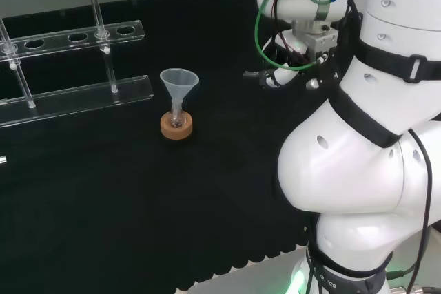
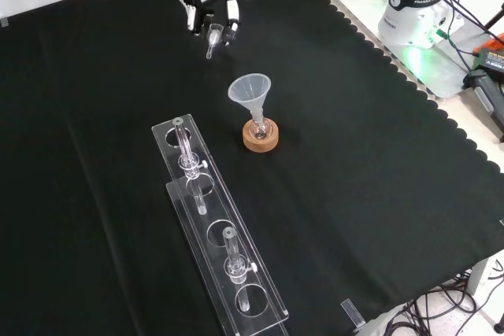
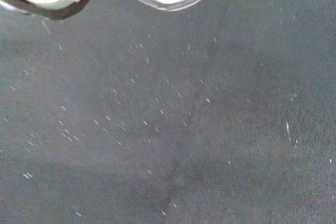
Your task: Pick up the weighing funnel.
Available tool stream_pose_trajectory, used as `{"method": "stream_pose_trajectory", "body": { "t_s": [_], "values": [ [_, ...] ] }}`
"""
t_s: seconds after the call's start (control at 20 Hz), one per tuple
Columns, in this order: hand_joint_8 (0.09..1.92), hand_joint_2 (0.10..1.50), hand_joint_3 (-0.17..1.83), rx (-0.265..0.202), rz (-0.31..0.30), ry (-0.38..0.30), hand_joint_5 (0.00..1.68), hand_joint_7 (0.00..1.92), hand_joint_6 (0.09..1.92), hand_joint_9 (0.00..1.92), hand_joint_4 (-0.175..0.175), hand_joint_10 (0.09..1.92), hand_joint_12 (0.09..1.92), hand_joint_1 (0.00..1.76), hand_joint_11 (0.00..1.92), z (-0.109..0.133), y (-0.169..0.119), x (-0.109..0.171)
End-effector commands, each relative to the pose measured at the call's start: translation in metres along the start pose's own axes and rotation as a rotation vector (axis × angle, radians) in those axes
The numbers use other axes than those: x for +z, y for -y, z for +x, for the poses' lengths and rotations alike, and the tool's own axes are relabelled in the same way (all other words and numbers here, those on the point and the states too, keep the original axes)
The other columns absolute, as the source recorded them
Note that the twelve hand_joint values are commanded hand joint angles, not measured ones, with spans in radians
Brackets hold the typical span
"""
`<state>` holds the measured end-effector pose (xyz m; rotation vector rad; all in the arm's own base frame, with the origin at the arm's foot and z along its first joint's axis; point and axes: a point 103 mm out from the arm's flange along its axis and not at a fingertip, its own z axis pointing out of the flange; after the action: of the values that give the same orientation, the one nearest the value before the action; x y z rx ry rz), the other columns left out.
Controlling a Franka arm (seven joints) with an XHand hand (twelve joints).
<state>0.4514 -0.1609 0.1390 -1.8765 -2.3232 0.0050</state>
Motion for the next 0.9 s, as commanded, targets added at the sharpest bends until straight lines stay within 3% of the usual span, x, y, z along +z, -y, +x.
{"method": "stream_pose_trajectory", "body": {
  "t_s": [0.05,0.45,0.9],
  "values": [
    [1.1,0.6,0.64,0.0,-0.059,-0.073,1.35,1.57,1.2,1.91,0.175,0.7,0.67,1.1,1.92,0.005,0.006,-0.06],
    [1.1,0.59,0.67,-0.028,-0.09,-0.075,1.37,1.58,1.19,1.9,0.175,0.7,0.64,1.11,1.92,0.019,0.012,-0.089],
    [1.1,0.57,0.69,-0.03,-0.08,-0.046,1.38,1.59,1.18,1.9,0.175,0.7,0.62,1.12,1.92,0.038,0.012,-0.099]
  ]
}}
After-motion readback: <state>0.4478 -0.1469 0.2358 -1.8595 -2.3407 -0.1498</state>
